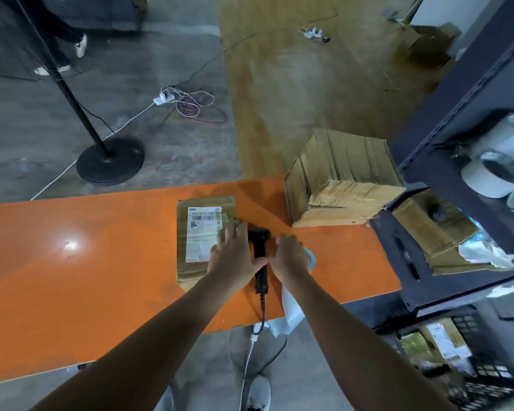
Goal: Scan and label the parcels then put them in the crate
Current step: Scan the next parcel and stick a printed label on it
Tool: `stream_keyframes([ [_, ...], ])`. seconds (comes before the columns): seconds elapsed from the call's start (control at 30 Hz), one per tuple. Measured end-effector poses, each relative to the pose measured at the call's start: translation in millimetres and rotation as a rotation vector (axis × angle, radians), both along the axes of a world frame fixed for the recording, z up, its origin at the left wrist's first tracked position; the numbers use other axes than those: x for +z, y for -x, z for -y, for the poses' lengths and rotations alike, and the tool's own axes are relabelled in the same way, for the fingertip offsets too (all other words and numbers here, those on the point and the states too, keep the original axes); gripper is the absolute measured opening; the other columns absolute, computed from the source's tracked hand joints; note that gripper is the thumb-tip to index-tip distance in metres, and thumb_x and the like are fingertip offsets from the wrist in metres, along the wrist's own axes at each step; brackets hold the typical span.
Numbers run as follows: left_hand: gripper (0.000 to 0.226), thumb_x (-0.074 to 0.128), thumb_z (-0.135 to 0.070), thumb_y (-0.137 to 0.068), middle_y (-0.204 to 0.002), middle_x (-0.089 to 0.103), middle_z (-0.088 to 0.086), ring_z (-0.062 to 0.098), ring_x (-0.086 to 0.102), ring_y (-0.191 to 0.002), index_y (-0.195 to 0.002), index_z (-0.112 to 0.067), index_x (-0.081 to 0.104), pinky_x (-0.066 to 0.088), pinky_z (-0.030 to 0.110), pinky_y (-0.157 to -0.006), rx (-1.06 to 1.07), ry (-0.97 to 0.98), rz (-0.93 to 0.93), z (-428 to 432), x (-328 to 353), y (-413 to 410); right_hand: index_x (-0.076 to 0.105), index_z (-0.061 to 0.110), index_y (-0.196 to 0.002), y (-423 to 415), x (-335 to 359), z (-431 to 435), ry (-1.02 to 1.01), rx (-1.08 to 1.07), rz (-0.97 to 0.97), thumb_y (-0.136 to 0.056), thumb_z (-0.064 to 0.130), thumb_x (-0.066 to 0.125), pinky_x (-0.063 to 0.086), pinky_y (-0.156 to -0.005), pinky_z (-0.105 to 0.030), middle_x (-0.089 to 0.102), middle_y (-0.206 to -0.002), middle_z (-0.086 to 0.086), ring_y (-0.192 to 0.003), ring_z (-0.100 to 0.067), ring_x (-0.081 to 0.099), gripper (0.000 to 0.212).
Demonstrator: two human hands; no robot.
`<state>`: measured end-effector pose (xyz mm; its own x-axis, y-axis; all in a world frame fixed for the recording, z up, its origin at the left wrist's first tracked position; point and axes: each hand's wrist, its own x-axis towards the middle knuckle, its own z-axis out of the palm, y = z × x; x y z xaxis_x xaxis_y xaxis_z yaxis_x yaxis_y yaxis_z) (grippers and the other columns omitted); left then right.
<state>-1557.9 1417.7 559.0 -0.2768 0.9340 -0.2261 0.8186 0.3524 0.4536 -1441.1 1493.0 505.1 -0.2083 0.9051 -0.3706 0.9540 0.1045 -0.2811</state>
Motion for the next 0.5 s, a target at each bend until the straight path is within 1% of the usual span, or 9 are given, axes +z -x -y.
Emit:
stream_keyframes([
  [0.03,0.086,0.062,-0.051,-0.086,-0.153,0.02,0.008,0.029,0.02,-0.141,-0.149,-0.014,0.018,0.035,0.045,-0.107,0.0,-0.005,0.008,-1,0,-4,0.048,0.015,-0.131,-4,-2,2,-0.037,0.019,0.073,-0.099,0.024,0.054,0.049,-0.089,-0.038,0.049,-0.128,-0.01,-0.119,-0.028,0.049,0.034],
  [0.07,0.083,0.062,-0.051,-0.086,-0.151,0.022,0.007,0.029,0.022,-0.14,-0.149,-0.015,0.02,0.035,0.045,-0.107,0.001,-0.015,0.011,-2,0,-7,0.046,0.018,-0.132,-8,-4,4,-0.063,0.022,0.124,-0.098,0.027,0.056,0.05,-0.092,-0.038,0.048,-0.129,-0.009,-0.119,-0.027,0.048,0.036],
  [0.13,0.077,0.063,-0.049,-0.086,-0.149,0.025,0.006,0.028,0.025,-0.137,-0.146,-0.017,0.025,0.037,0.044,-0.106,0.002,-0.046,0.028,-1,-2,-12,0.042,0.021,-0.134,-10,-9,7,-0.089,0.008,0.176,-0.097,0.027,0.058,0.05,-0.091,-0.038,0.047,-0.128,-0.01,-0.117,-0.027,0.049,0.042],
  [0.3,0.068,0.062,-0.043,-0.089,-0.146,0.028,0.004,0.026,0.025,-0.137,-0.144,-0.018,0.031,0.035,0.043,-0.109,-0.019,-0.087,0.091,9,-3,-16,0.026,0.025,-0.146,-13,-10,8,-0.075,-0.07,0.243,-0.096,0.017,0.058,0.047,-0.091,-0.041,0.048,-0.131,-0.014,-0.115,-0.03,0.056,0.06],
  [0.4,0.062,0.061,-0.038,-0.09,-0.144,0.033,0.004,0.023,0.028,-0.136,-0.142,-0.016,0.036,0.034,0.039,-0.11,-0.02,-0.138,0.145,15,4,-16,0.026,0.025,-0.145,-20,-9,8,-0.075,-0.063,0.227,-0.096,0.01,0.053,0.046,-0.09,-0.043,0.059,-0.125,-0.011,-0.112,-0.029,0.059,0.058],
  [0.47,0.053,0.061,-0.031,-0.092,-0.138,0.04,0.004,0.022,0.034,-0.131,-0.138,-0.014,0.042,0.033,0.032,-0.106,-0.015,-0.191,0.2,19,10,-15,0.029,0.024,-0.143,-25,-8,9,-0.083,-0.043,0.145,-0.096,0.011,0.055,0.046,-0.091,-0.044,0.064,-0.119,-0.008,-0.11,-0.028,0.06,0.055],
  [0.5,0.049,0.06,-0.029,-0.092,-0.135,0.044,0.004,0.021,0.037,-0.128,-0.136,-0.014,0.045,0.033,0.029,-0.103,-0.011,-0.21,0.228,22,12,-14,0.03,0.022,-0.142,-27,-6,9,-0.085,-0.044,0.073,-0.096,0.013,0.055,0.048,-0.09,-0.043,0.064,-0.118,-0.008,-0.109,-0.028,0.06,0.053],
])
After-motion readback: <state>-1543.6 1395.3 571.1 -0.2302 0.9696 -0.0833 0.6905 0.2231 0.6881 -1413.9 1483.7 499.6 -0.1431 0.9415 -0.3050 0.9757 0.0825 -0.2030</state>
